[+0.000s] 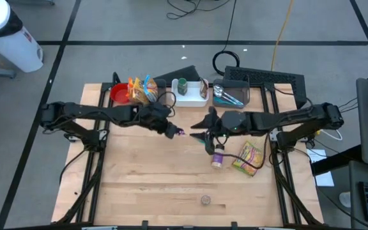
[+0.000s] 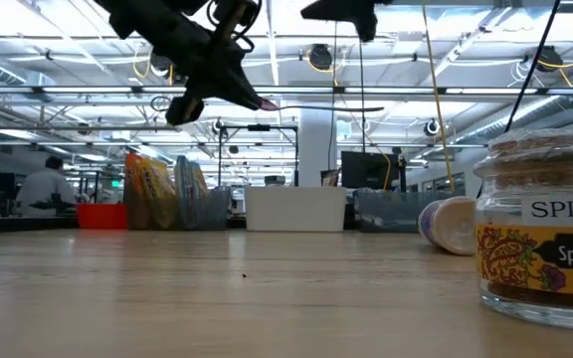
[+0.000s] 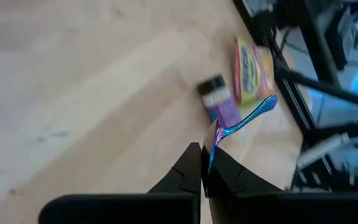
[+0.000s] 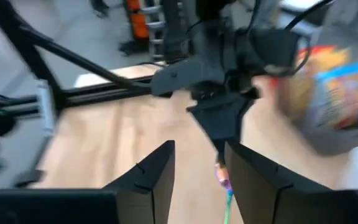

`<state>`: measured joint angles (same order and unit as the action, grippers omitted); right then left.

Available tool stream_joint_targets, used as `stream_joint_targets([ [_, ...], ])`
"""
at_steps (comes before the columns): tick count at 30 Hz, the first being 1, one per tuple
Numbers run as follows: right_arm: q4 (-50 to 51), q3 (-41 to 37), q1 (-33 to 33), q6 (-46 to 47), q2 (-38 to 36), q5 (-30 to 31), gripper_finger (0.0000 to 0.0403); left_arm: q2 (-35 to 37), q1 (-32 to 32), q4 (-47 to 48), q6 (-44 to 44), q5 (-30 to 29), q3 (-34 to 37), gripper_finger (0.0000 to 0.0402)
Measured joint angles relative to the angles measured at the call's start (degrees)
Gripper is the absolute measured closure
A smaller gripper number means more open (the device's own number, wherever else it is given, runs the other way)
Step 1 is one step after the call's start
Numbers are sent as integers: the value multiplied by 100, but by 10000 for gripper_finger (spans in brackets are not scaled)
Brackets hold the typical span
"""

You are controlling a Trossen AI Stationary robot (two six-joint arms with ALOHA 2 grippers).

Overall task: Pick & Place Food Item
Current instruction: Put the purple spoon into the right black bin

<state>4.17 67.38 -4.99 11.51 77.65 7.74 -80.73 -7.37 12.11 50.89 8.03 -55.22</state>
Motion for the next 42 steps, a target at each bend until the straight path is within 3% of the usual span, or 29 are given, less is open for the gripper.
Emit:
stream_joint_targets([
  [5, 795, 484, -33, -711, 0, 867, 272, -3, -205, 35, 21, -405, -386, 397],
  [14, 1672, 491, -37, -940, 4, 1477, 273, 0, -304, 62, -116, -606, -885, 396],
  [25, 1836, 487, 52, -1227, 243, 1778, 273, 0, -224, 26, -84, -662, -1000, 397],
  [42, 1558, 487, 61, -1180, 682, 1776, 273, 0, -149, 227, -74, -668, -1000, 397],
])
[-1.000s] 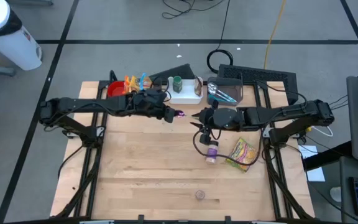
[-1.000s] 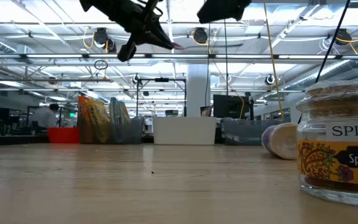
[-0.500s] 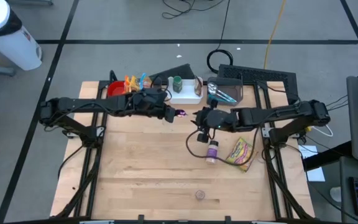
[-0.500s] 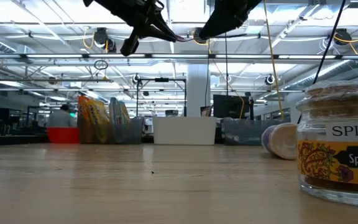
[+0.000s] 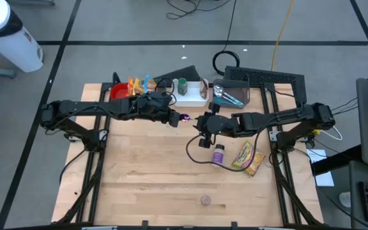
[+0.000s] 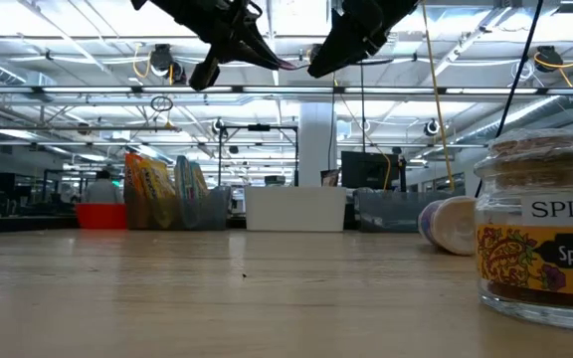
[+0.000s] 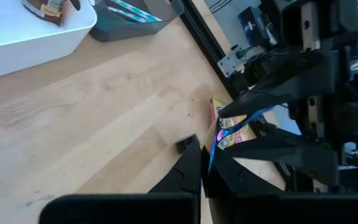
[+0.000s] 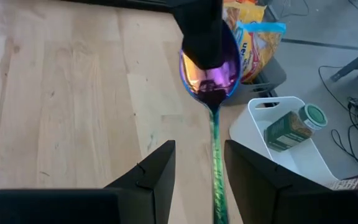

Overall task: Pick & Place Food Item
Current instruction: Put the purple spoon into the right black bin

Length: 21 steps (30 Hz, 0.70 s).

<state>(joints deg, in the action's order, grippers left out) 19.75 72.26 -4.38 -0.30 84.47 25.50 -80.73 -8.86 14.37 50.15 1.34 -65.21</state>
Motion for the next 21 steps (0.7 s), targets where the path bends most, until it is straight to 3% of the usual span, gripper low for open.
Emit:
stream_joint_targets([
  [12, 0, -1, 0, 2, -52, 1, 280, 0, 0, 57, 37, -46, 0, 392],
  [21, 11, -1, 0, 4, -46, 2, 358, 0, 2, 59, 57, -44, 0, 392],
])
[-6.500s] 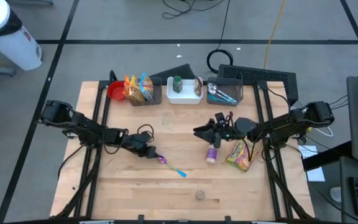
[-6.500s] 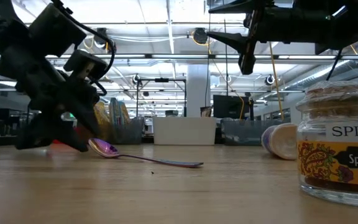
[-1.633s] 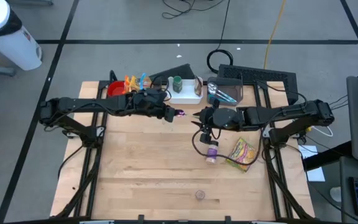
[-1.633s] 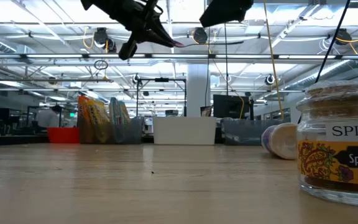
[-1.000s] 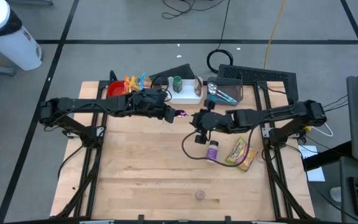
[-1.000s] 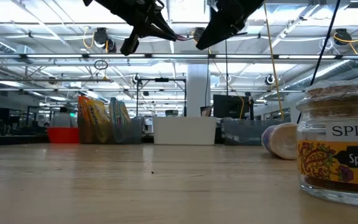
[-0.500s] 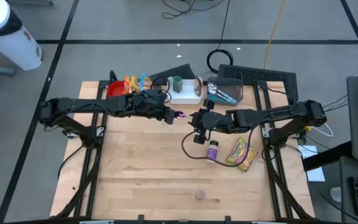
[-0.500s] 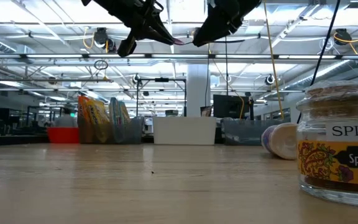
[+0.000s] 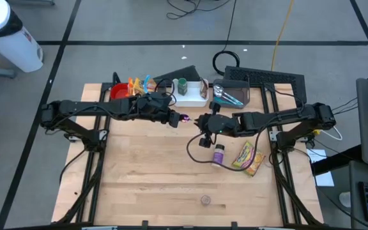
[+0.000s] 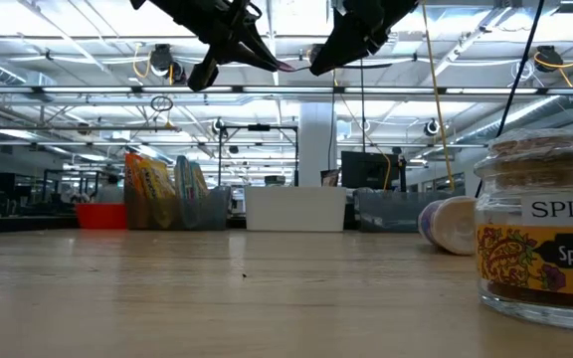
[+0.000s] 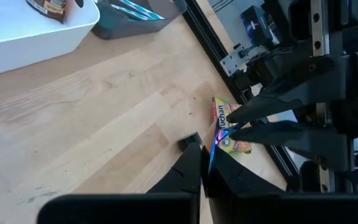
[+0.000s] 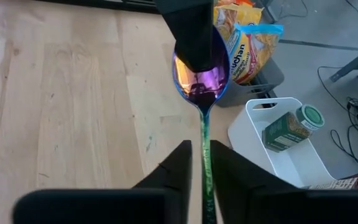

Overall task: Pick & Place Food Item
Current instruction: Put the purple spoon into the right black bin

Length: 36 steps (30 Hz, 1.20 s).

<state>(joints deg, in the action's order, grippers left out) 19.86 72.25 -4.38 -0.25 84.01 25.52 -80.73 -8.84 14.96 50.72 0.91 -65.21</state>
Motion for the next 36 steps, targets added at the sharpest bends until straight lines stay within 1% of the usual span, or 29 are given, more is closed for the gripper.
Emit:
stream_joint_targets([
  [3, 0, 0, 0, 0, 0, 9, 389, 0, 2, 11, -2, 7, 0, 396],
  [4, 2, 0, 0, 2, 0, 9, 393, 0, 2, 13, -2, 7, 0, 395],
  [7, 1, 0, 0, 55, 0, 22, 392, 0, 2, 9, 21, 7, 0, 390],
  [12, 11, 0, 0, 107, 0, 28, 397, 0, 0, 7, 21, 5, 0, 395],
  [18, 11, 0, 0, 111, 0, 45, 399, 0, -2, -44, 83, 0, 0, 370],
  [22, 22, 0, 0, 116, -9, 92, 400, 0, -22, -196, 2, 31, 2, 367],
  [28, 33, 0, 0, 127, -14, 122, 400, 0, -221, -422, -268, 592, 11, 365],
  [31, 31, 0, 0, 127, -15, 111, 400, 0, -300, -442, -326, 762, 11, 359],
  [33, 24, 0, 2, 123, -15, 97, 400, 0, -355, -483, -382, 930, 11, 346],
  [36, 0, 0, 2, 108, -45, 6, 400, 0, -409, -576, -400, 1078, 11, 312],
])
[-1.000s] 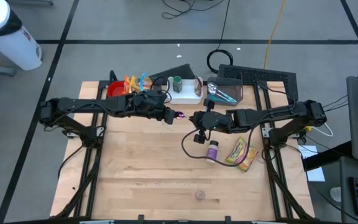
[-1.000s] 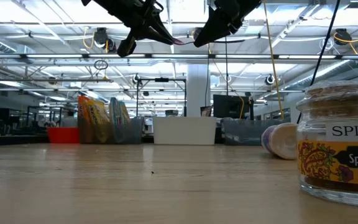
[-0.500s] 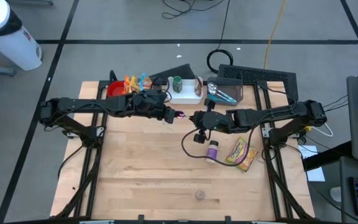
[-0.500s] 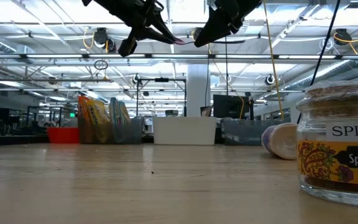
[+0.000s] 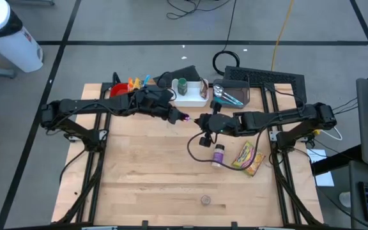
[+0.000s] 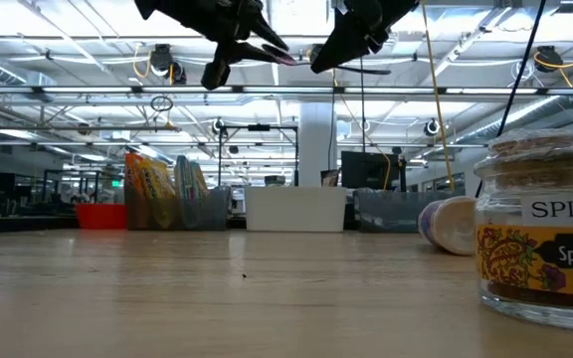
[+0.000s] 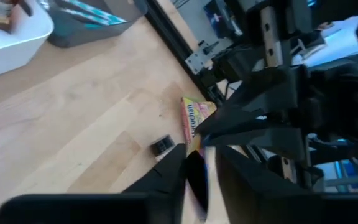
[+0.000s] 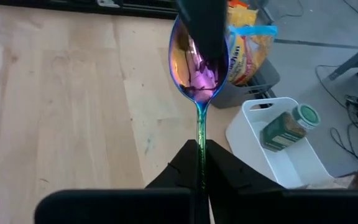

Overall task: Pick & Place Food Item
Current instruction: Put the purple spoon into the right black bin

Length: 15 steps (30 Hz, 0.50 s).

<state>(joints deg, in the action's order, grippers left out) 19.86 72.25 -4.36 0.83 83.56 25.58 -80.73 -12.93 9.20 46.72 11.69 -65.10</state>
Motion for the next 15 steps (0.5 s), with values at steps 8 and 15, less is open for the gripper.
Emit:
stream_joint_targets([
  [8, 82, -2, 25, -68, -297, -19, 401, 7, -180, -285, -137, 25, -15, 221],
  [15, 724, -9, 187, 4, -784, 9, 401, 7, -389, -986, -467, 370, -15, 193],
])
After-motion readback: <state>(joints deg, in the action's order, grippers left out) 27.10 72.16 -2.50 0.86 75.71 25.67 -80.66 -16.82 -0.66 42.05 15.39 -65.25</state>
